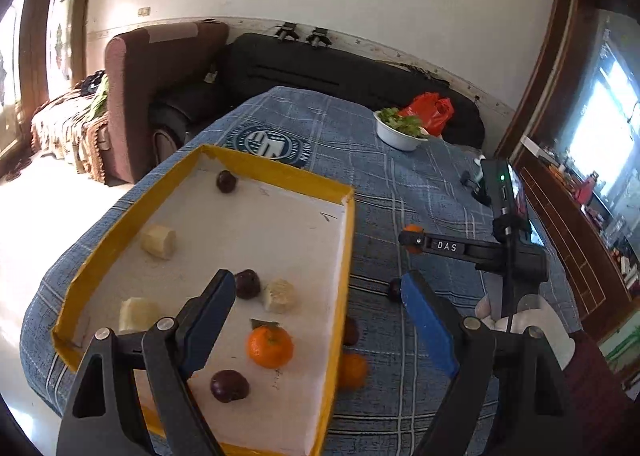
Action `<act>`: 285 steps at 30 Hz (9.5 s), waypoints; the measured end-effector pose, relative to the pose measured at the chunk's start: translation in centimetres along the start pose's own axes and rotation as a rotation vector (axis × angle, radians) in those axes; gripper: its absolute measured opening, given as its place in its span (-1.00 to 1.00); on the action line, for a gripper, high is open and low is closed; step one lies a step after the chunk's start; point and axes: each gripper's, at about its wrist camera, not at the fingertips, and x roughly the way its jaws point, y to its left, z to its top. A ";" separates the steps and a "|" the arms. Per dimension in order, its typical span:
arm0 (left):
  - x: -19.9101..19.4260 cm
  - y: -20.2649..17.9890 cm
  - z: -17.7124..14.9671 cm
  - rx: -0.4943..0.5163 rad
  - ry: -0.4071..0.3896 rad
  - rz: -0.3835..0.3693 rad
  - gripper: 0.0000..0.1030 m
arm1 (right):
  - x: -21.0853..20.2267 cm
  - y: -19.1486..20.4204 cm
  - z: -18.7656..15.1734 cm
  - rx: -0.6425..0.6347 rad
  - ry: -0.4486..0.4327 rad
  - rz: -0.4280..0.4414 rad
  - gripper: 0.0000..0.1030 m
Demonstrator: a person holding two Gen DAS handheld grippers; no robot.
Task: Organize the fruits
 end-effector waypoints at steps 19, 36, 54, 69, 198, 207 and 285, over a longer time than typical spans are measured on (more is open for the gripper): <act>14.3 -10.4 -1.5 0.333 0.268 0.032 -0.02 | -5.4 -10.5 -5.9 0.248 -0.142 0.171 -0.20; 12.2 -9.6 -1.1 0.255 0.235 0.033 -0.47 | -6.2 -10.2 -6.4 0.242 -0.151 0.213 -0.20; 1.3 6.5 -1.1 -0.094 0.086 0.245 -0.46 | -6.3 -5.5 -7.3 0.226 -0.122 0.243 -0.19; 3.5 11.1 -1.3 -0.178 0.121 0.213 -0.46 | -3.0 10.2 -4.5 -0.048 -0.017 0.274 -0.18; 5.3 -7.0 -8.8 0.181 0.224 -0.088 -0.65 | -10.0 -0.4 -12.3 -0.038 -0.076 0.093 -0.24; -0.6 0.2 -2.3 0.017 0.061 -0.021 -0.65 | -11.7 4.3 -9.9 -0.111 -0.122 0.148 -0.24; -7.9 -6.3 -6.8 0.052 -0.206 0.394 1.00 | -18.7 6.3 -18.0 -0.050 -0.401 -0.030 0.56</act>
